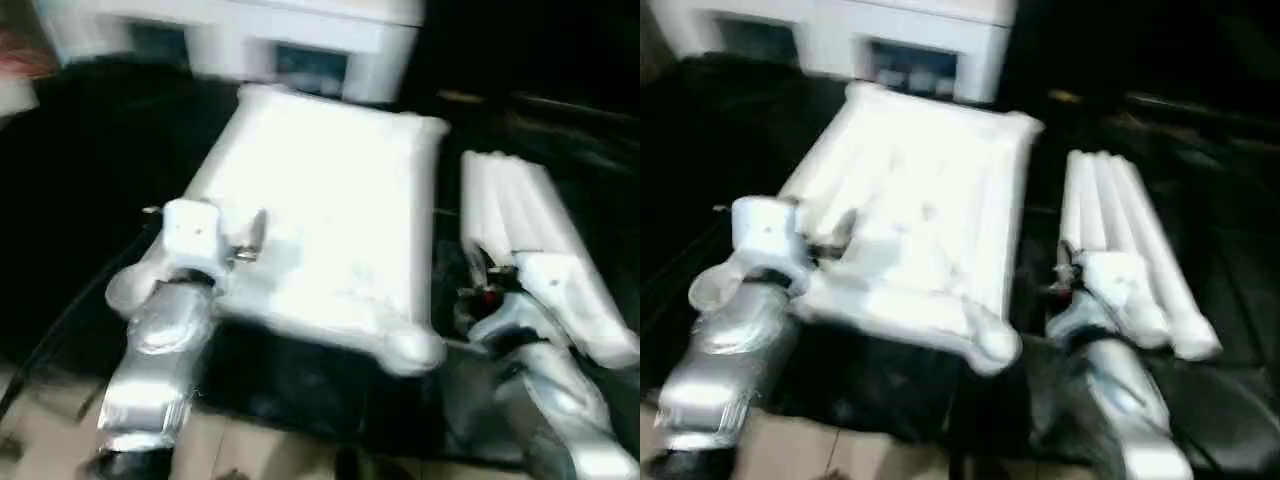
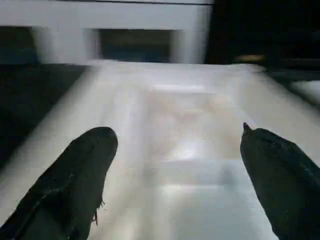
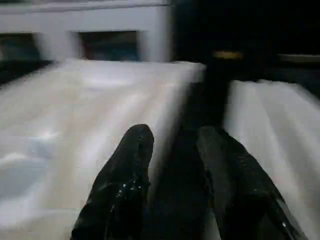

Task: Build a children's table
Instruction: Move to table

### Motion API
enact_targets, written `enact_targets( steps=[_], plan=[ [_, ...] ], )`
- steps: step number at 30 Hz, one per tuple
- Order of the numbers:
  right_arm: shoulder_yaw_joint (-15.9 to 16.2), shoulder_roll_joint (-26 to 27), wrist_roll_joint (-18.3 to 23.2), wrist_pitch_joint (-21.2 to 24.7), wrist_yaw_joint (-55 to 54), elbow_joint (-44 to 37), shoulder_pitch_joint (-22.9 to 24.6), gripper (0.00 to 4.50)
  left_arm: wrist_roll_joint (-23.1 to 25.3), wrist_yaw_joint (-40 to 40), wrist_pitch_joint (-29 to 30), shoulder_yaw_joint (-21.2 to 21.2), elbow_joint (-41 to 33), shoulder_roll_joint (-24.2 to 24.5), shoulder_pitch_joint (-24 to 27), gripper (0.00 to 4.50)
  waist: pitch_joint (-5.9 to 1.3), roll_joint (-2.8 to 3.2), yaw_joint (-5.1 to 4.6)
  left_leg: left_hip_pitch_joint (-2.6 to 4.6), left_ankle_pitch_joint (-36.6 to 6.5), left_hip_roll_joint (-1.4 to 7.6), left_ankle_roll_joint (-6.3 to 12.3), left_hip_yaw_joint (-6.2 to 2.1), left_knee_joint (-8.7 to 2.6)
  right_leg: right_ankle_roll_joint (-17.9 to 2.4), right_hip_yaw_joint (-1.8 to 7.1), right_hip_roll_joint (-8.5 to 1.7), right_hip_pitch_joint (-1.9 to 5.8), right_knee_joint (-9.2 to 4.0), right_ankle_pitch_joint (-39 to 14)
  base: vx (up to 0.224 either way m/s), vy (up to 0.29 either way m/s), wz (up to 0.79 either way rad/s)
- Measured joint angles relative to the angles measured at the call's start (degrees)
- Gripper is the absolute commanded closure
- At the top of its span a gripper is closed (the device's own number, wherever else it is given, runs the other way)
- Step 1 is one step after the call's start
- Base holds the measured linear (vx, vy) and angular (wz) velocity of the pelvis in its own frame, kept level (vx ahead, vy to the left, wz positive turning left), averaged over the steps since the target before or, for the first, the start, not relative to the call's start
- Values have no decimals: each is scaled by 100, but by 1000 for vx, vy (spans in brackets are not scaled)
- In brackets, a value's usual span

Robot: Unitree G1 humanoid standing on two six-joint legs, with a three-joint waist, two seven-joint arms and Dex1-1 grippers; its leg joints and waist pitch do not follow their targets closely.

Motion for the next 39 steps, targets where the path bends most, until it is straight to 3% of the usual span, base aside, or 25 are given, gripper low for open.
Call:
enact_targets(
  steps=[2,3,4,5,6,7,8,9,10,11,12,13,14,17,18,21,22,26,29,34,39],
  plan=[
    [10,-3,-21,21,-28,-15,-148,285,60,-11,-87,-63,52,31,-33,5,3,25,-61,-49,-13,-71,21,-208,39,28,122,127,52,-178,132,-54,29,-54],
    [19,-24,-30,41,-38,-17,-177,285,111,-9,-149,-82,72,52,-47,5,4,64,-85,-50,-13,-69,22,-264,-4,41,179,206,70,-224,152,-73,52,-52],
    [33,-36,-38,52,-51,-17,-202,285,151,-8,-184,-93,72,70,-51,5,7,121,-122,-40,-58,-48,75,-317,-115,53,218,292,77,-245,156,-107,106,-44],
    [98,-50,-128,106,-74,12,-266,285,193,18,-198,-77,116,72,-50,5,47,184,-235,-43,-189,-18,128,-329,-125,67,213,380,105,-305,137,-173,123,-31],
    [170,-60,-156,146,-70,18,-292,285,199,43,-187,-50,171,92,-33,5,51,307,-392,-101,-143,34,164,-352,-141,-3,-6,281,90,-268,-116,-173,123,-31],
    [213,-80,-208,171,-72,20,-330,285,202,81,-169,-30,228,79,-47,5,50,393,-500,-152,-79,134,175,-345,-147,-83,-279,175,49,5,-419,-134,100,17],
    [217,-179,-251,181,-60,99,-419,285,181,126,-143,22,258,-8,-83,5,35,444,-538,-184,-17,231,164,-341,-154,-105,-564,77,44,472,-553,-66,87,27],
    [214,-249,-255,190,-45,186,-541,285,180,161,-143,27,250,-42,-97,5,3,477,-534,-231,43,282,145,-339,-171,-99,-661,48,107,653,-621,-66,87,27],
    [216,-289,-251,192,2,286,-690,285,166,199,-142,53,229,-59,-106,5,-38,431,-518,-267,114,292,160,-343,-207,-101,-724,2,220,693,-685,-72,29,-5],
    [220,-363,-245,202,65,389,-858,285,127,223,-126,131,222,-94,-112,5,-85,346,-478,-316,181,256,183,-334,-289,-144,-706,-83,414,587,-737,-62,-56,-7],
    [210,-411,-238,201,91,418,-929,285,91,241,-124,174,212,-97,-112,5,-139,233,-431,-373,247,220,168,-303,-324,85,-674,-152,551,316,-941,-62,-56,-7],
    [205,-442,-231,203,124,479,-1004,285,64,249,-122,211,221,-108,-98,5,-133,213,-395,-402,300,252,142,-303,-361,143,-689,-160,566,288,-863,-95,-112,-3],
    [194,-516,-243,196,193,576,-955,285,69,252,-114,185,239,-129,-84,5,-127,186,-331,-390,398,252,120,-283,-478,119,-693,-171,557,283,-839,-108,-128,2],
    [202,-753,-258,207,417,1003,-904,285,73,250,-109,109,212,-171,-82,5,-107,157,-203,-255,570,329,39,-90,-727,41,-708,-204,569,247,-782,-96,-108,4],
    [206,-811,-246,206,508,1099,-915,285,70,235,-111,105,208,-175,-83,5,-97,158,-171,-242,587,367,1,-26,-766,27,-711,-205,570,248,-774,-84,-89,3],
    [229,-956,-132,197,866,1230,-1003,285,64,27,-124,47,228,1,-107,5,-69,213,-143,-235,625,492,-52,82,-779,13,-746,-183,564,250,-764,-61,-65,7],
    [238,-1044,-116,158,1011,1229,-1000,285,10,-180,-124,8,270,93,-153,5,-56,257,-132,-235,639,521,-63,101,-777,0,-744,-165,567,249,-756,-58,-41,4],
    [260,-1495,10,-134,1670,1287,-1065,285,-212,-1770,-289,-556,768,814,-742,5,-31,322,-21,-240,699,595,-77,188,-798,-17,-720,-135,559,252,-728,0,0,0],
    [294,-1671,110,-224,2058,1345,-1095,285,-200,-2671,-587,-968,1210,1065,-984,5,-37,374,6,-244,732,602,-85,202,-807,-48,-718,-133,557,250,-707,0,0,0],
    [536,-2156,48,-459,2703,1384,-1025,285,80,-4039,-1093,-1605,2217,1645,-1462,5,-65,511,9,-250,739,608,-75,214,-807,-55,-717,-133,552,247,-711,0,0,0],
    [646,-2389,101,-466,3182,1366,-929,285,213,-4742,-1538,-1929,3144,1644,-1972,5,-65,572,13,-249,738,611,-74,220,-811,-60,-718,-134,552,245,-715,0,0,0]
  ],
)
